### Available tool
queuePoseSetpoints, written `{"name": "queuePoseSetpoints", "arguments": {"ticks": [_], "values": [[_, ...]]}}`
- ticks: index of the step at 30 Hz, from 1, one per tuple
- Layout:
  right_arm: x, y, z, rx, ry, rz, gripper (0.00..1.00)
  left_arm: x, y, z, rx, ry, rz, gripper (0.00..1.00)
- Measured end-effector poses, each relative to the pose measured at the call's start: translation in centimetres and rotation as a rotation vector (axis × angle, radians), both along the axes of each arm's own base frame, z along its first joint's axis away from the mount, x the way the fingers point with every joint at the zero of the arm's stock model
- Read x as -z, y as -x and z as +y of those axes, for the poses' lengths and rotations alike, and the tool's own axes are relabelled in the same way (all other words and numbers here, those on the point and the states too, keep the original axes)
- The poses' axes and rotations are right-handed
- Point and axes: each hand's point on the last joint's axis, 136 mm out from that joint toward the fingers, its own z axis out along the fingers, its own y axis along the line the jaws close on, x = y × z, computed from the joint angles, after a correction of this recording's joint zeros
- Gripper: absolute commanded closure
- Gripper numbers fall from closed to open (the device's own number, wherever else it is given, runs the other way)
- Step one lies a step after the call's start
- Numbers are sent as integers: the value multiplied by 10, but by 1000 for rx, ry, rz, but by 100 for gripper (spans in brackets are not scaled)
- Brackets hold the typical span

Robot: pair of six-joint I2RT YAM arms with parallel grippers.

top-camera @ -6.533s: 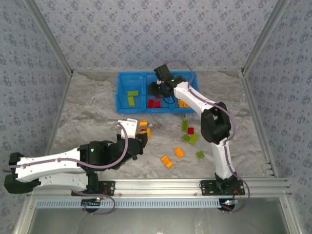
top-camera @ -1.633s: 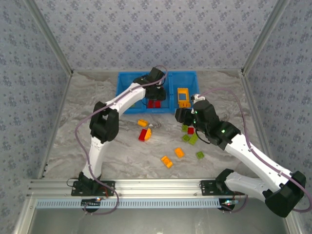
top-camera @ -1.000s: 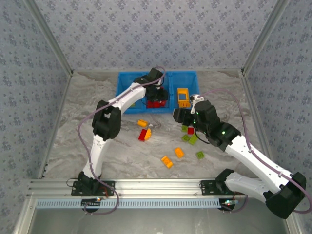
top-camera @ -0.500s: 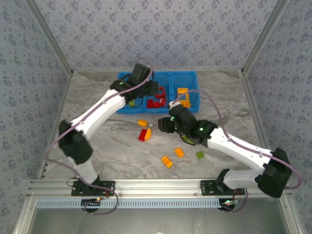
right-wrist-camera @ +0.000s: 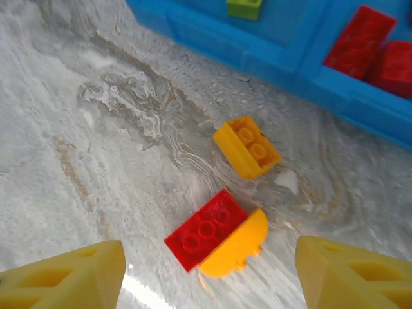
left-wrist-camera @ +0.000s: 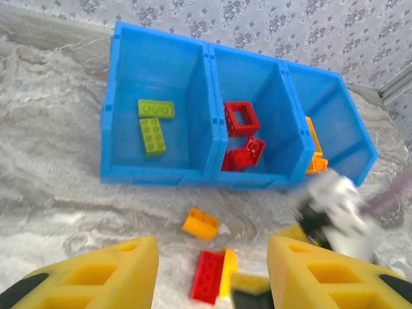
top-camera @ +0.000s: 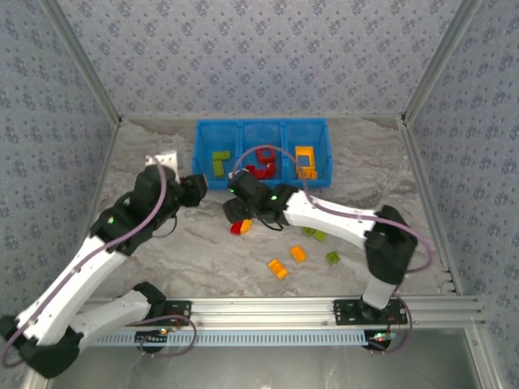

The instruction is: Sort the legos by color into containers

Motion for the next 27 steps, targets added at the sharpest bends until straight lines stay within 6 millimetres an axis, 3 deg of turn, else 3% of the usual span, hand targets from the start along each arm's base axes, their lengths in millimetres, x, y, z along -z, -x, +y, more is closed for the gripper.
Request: {"name": "queuePoseSetpoints", "arguments": {"ticks": [7,13,19,27], "values": [[49,-40,26,-84,171,26,20,-11,45,30,7,102,-69,51],[83,-57,20,-115,301,53,21,-4,52,35,-1,97,-41,51],[105,-64,16,-139,368,83,37,2,50,30,16,88,-12,52],[113,-68,17,-143,382,94,61,4,49,28,21,85,-4,52]]}}
